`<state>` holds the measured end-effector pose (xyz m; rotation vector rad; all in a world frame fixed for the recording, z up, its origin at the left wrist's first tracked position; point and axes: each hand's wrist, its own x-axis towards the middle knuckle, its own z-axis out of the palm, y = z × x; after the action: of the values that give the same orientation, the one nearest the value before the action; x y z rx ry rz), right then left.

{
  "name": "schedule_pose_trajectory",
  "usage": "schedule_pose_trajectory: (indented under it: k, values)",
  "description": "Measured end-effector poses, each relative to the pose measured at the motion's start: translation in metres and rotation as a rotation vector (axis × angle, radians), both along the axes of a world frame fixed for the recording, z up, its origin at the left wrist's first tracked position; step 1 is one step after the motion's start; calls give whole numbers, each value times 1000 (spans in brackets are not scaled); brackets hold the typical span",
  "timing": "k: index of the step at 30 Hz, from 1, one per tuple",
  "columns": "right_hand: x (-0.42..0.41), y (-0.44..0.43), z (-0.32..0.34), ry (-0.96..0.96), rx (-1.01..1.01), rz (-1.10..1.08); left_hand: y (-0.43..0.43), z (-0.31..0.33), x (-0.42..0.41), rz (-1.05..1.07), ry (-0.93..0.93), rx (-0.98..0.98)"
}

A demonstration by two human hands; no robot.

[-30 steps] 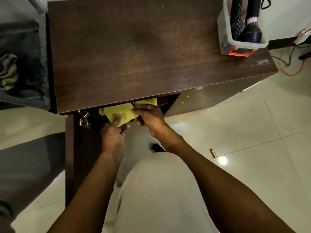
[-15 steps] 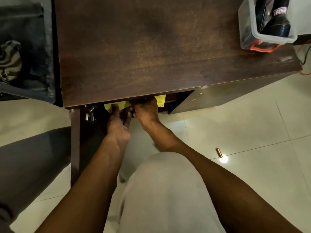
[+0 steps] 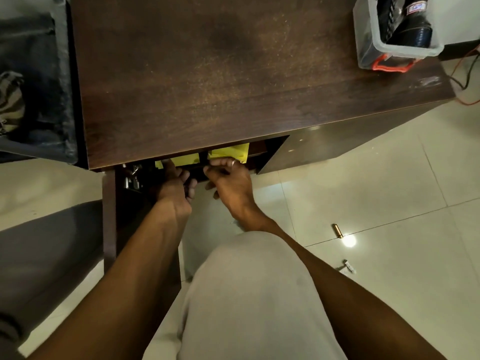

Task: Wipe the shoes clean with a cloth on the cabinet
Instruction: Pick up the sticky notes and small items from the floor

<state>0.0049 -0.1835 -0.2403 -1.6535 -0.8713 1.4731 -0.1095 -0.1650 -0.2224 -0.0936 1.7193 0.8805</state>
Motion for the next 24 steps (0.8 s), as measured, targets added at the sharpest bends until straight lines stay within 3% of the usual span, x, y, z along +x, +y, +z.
schedule_pose_trajectory:
  k: [4, 9, 13, 17, 19, 21, 24]
  values:
    - [32, -35, -24, -77, -55, -86, -22, -8, 20, -101, 86, -35]
    - [88, -76, -62, -212, -148, -143, -59, -40, 65, -398, 179, 5]
    - [130, -115, -98, -310, -248, -247, -88, -80, 95, -910, 204, 122]
    - [161, -152, -129, -349, -358, -248, -102, -127, 103, -1637, 573, 225]
    - [171, -172, -144, -514, -368, -153, -102, -144, 99, -1967, 736, 362]
    - [179, -192, -161, -742, -350, 26, -98, -157, 100, -2165, 849, 407]
    - [187, -217, -176, -801, -316, 88, -88, -168, 105, -2292, 957, 406]
